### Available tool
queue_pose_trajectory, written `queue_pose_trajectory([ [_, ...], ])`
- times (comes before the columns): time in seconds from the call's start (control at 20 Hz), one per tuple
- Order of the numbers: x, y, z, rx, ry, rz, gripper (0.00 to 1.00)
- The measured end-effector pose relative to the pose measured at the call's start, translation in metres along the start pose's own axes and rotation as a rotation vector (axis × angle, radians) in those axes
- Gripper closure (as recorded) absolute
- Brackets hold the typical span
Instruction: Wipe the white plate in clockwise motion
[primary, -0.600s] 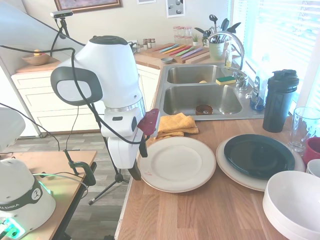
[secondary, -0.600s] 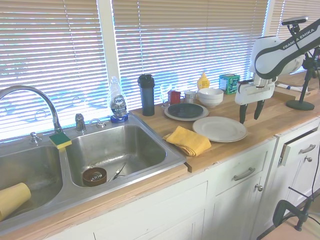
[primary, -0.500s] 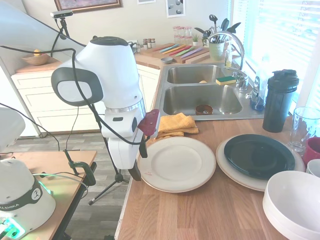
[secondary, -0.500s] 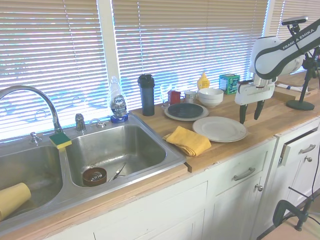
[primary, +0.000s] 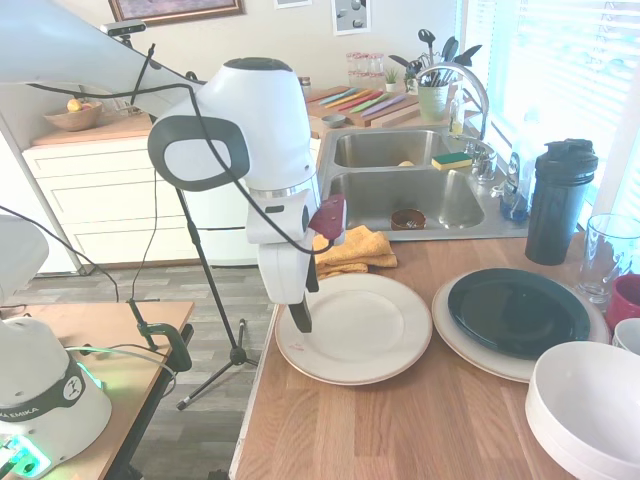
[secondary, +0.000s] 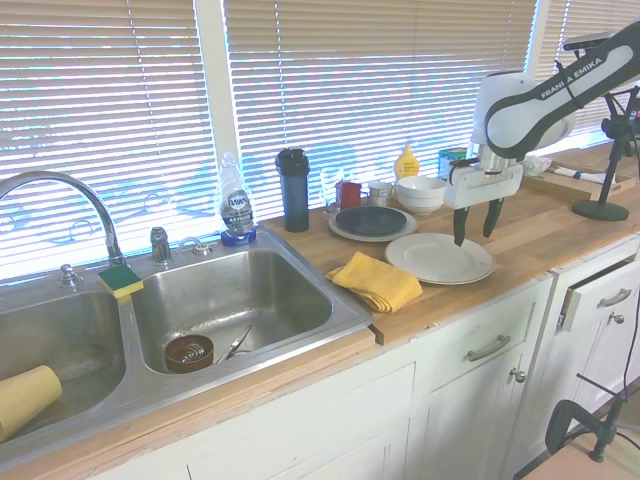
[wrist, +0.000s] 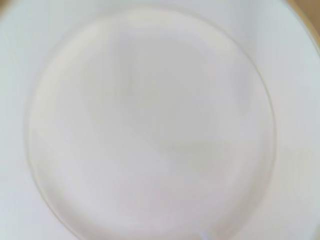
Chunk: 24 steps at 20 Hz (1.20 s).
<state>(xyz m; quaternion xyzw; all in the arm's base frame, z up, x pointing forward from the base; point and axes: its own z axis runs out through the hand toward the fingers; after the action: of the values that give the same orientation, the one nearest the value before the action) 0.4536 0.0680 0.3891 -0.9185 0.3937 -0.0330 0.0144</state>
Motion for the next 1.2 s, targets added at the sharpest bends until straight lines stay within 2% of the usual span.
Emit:
queue_pose_trajectory([
  [0.5, -0.033, -0.063, -0.019, 0.014, -0.007, -0.026, 0.0],
  [1.2, -0.101, -0.151, 0.014, -0.007, -0.064, -0.081, 0.0],
])
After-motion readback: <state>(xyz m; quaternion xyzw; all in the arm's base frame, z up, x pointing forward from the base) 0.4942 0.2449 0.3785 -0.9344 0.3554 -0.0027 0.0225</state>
